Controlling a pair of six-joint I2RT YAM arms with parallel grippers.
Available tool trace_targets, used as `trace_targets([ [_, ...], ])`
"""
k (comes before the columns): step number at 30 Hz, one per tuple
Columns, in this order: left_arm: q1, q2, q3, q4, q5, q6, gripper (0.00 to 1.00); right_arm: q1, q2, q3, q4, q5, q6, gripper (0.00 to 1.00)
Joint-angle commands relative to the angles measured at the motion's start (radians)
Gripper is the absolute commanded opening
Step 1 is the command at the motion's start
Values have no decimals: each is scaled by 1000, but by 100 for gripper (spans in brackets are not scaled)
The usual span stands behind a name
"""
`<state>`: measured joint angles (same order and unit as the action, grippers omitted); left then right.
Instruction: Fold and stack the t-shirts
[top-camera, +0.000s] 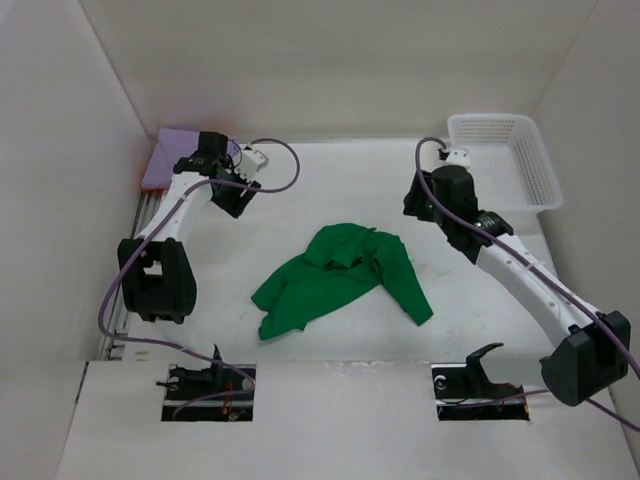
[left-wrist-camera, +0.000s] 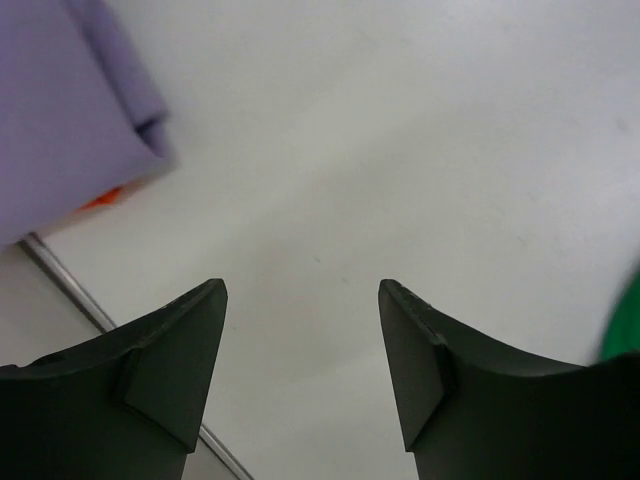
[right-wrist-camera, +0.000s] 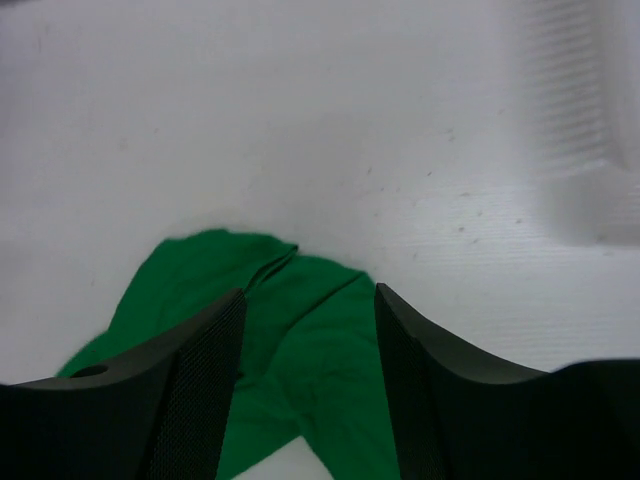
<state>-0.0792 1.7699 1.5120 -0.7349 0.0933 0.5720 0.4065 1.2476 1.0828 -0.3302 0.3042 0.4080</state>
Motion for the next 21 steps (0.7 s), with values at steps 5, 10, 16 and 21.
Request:
trace_targets([
  [5,-219,-231,-243,-313,132,273,59,116,116,-89,-185,-109,155,67],
  [10,-394,-257,-410,-262,89,252,59,197,164,-173,-202,-138,256,72],
  [16,-457,-227,-427,-195,154,181,61,232,205,-277,-194,-148,330,73],
  [21,-506,-187,-420,-138,172,149,61,234,181,-359,-182,-134,397,76],
])
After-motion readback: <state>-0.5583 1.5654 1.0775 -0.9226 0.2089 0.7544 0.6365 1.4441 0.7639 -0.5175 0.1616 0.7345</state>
